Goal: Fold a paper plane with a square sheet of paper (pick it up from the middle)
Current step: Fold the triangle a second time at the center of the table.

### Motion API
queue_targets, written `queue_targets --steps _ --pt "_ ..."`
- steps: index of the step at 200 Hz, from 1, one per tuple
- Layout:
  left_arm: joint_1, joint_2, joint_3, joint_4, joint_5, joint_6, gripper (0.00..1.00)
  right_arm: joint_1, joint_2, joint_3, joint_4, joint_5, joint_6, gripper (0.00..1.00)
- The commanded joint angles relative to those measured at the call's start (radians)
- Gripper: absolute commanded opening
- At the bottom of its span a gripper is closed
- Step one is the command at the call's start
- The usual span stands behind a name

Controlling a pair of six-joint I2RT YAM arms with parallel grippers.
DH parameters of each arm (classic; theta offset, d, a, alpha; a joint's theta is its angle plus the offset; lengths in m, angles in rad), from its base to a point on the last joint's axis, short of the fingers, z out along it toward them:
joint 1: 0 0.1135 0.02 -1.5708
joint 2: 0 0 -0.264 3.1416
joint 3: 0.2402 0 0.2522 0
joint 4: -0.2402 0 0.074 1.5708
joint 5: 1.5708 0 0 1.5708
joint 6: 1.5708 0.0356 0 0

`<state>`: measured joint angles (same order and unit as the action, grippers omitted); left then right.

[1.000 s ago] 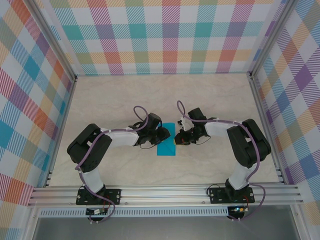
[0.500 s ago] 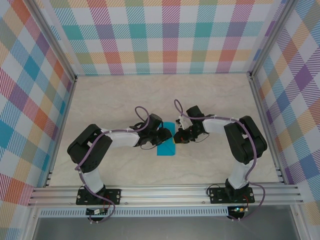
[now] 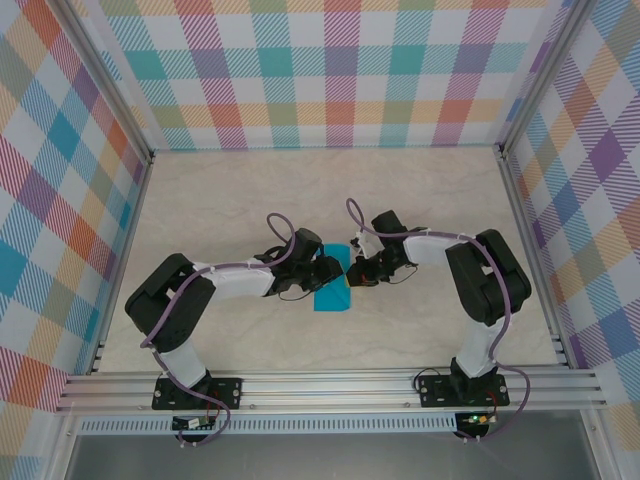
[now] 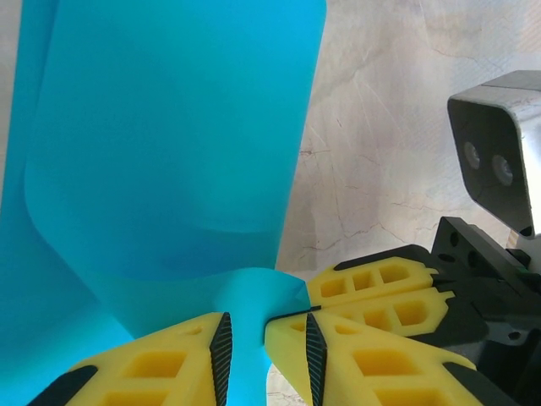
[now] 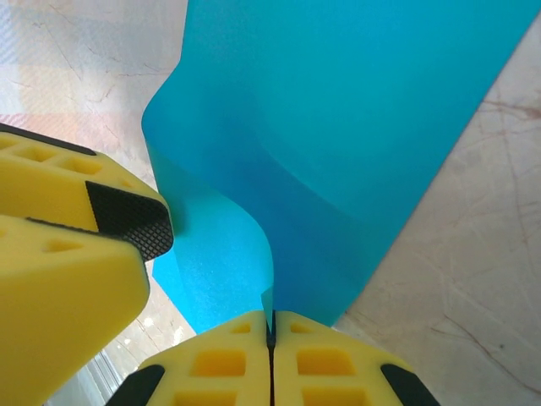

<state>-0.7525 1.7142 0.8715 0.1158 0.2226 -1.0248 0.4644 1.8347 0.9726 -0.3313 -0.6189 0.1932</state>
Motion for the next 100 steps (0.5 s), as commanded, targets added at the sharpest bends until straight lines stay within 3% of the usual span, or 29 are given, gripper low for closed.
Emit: queue_targets --steps 1,71,89,100 --pt "-0.015 -0.022 -0.010 0.025 -0.011 0.018 0.31 -0.004 0.022 0.024 -0.013 -0.021 -0.031 0.06" --pt "-0.016 0.015 -0.004 0.056 0.007 0.011 0.28 -0.004 0.027 0.026 -0.018 -0.006 -0.031 0.07" --pt "-0.016 0.021 -0.010 0.057 0.006 0.008 0.25 -0.004 0.026 0.026 -0.019 0.000 -0.031 0.07" --pt "-0.016 0.023 -0.016 0.066 0.007 0.005 0.17 -0.004 0.028 0.026 -0.019 0.001 -0.031 0.07"
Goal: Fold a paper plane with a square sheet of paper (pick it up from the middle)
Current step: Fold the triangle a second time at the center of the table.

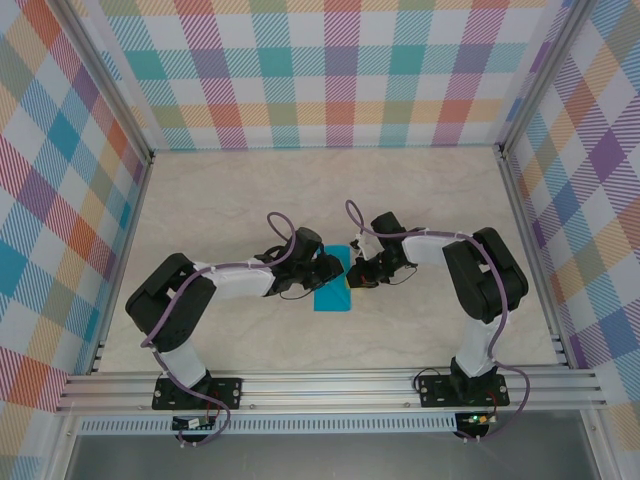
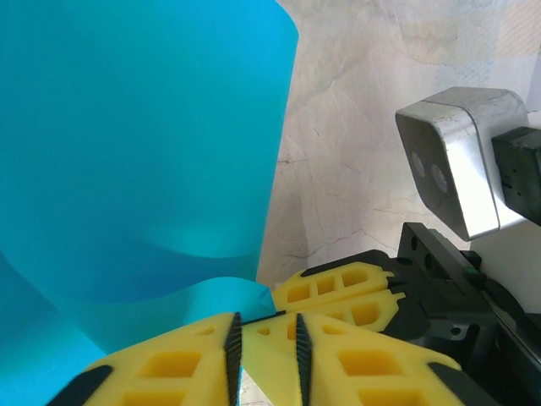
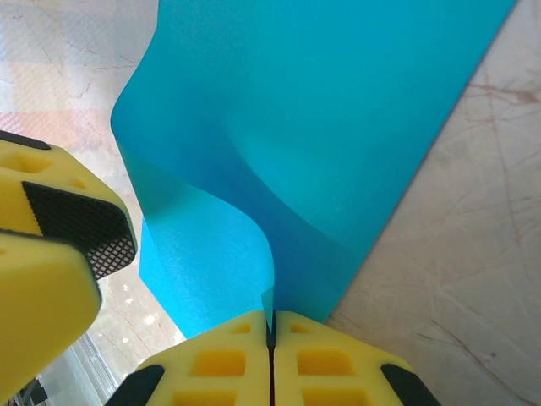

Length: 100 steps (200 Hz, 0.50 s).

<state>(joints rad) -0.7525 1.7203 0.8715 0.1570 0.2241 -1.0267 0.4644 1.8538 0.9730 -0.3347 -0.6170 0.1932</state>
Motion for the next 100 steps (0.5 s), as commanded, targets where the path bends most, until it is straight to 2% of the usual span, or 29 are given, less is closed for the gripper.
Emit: queue_targets --steps 1,14,30,100 --pt "-0.016 0.018 -0.017 0.026 0.006 0.007 0.17 -0.003 0.010 0.026 -0.016 -0.001 -0.030 0.07" --pt "-0.015 0.014 -0.019 0.027 0.004 0.005 0.12 -0.004 0.009 0.026 -0.016 0.000 -0.029 0.07" --pt "-0.015 0.007 -0.022 0.024 -0.001 0.006 0.00 -0.004 0.008 0.024 -0.015 0.003 -0.028 0.07" --pt "-0.017 0.002 -0.034 0.012 -0.006 -0.006 0.00 -0.004 0.007 0.026 -0.014 0.007 -0.029 0.07"
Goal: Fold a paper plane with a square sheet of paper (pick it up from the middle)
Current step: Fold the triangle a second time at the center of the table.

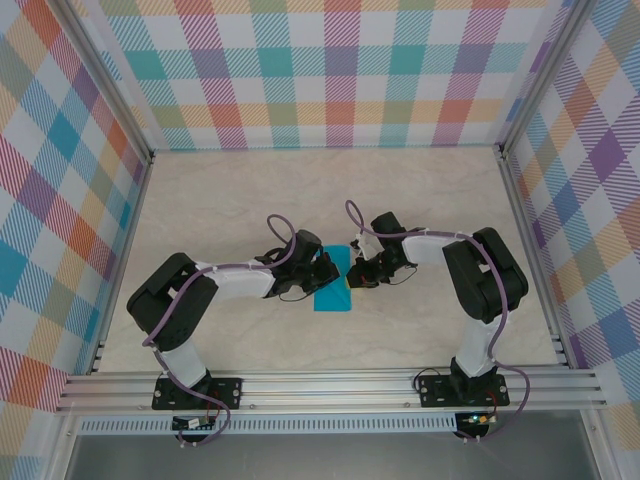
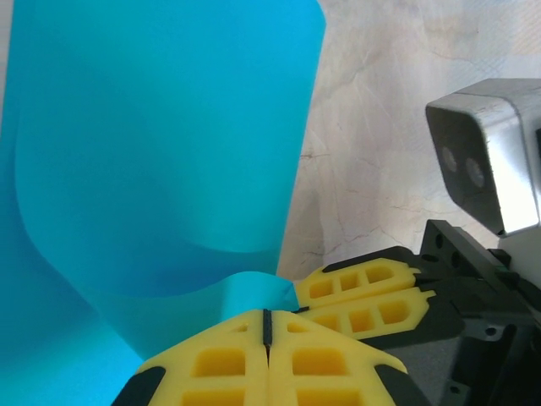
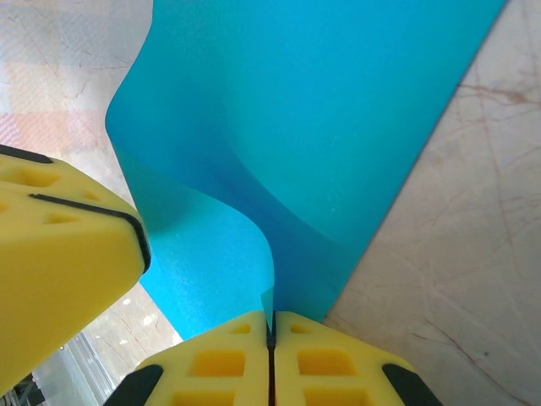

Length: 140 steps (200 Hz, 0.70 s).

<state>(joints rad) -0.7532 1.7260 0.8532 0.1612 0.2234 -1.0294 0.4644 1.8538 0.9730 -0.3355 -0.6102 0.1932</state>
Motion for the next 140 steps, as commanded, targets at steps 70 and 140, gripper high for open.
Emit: queue_targets --steps 70,140 --pt "-0.019 0.008 -0.020 0.027 0.005 -0.012 0.00 -0.003 0.008 0.027 -0.017 0.006 -0.029 0.07" --pt "-0.034 -0.006 -0.046 0.038 0.001 -0.024 0.00 -0.004 0.009 0.026 -0.018 0.012 -0.028 0.08"
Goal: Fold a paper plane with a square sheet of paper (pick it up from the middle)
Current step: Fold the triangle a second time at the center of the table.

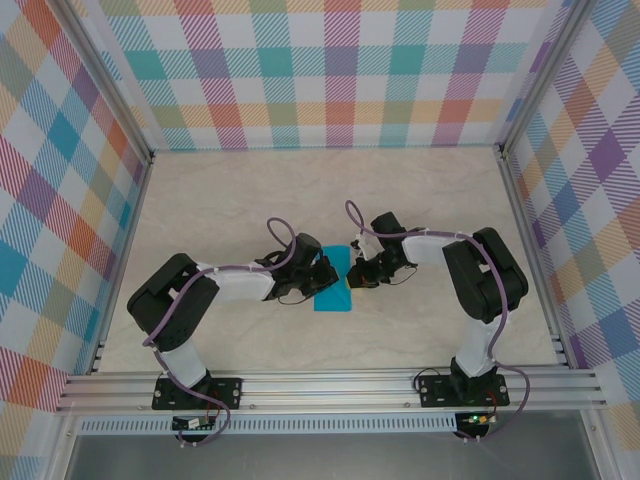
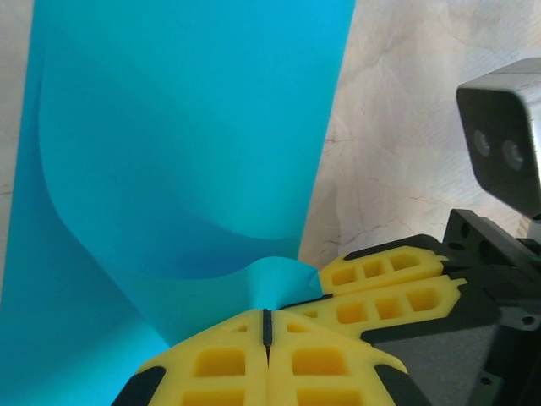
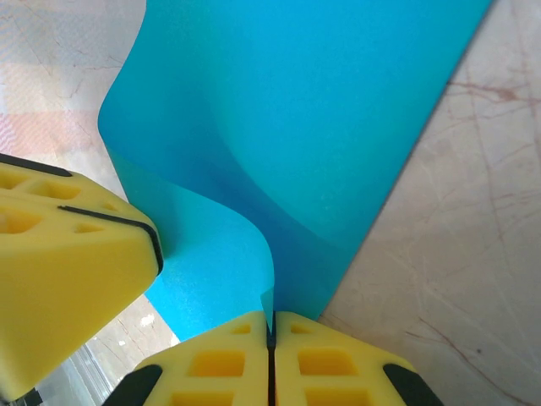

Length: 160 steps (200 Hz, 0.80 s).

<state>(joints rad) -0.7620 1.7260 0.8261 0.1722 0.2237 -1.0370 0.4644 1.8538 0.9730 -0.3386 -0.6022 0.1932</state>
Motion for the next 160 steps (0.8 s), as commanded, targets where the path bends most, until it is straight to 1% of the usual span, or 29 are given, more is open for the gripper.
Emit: queue_targets --steps 1,77,160 --pt "-0.025 -0.006 -0.019 0.027 0.000 -0.017 0.00 -0.004 0.009 0.026 -0.015 0.003 -0.028 0.08" --pt "-0.028 0.044 -0.019 0.021 -0.010 -0.018 0.00 -0.004 0.010 0.027 -0.014 0.004 -0.028 0.08" --pt "-0.033 0.057 -0.039 -0.005 -0.035 -0.026 0.00 -0.004 0.013 0.030 -0.015 0.005 -0.025 0.10"
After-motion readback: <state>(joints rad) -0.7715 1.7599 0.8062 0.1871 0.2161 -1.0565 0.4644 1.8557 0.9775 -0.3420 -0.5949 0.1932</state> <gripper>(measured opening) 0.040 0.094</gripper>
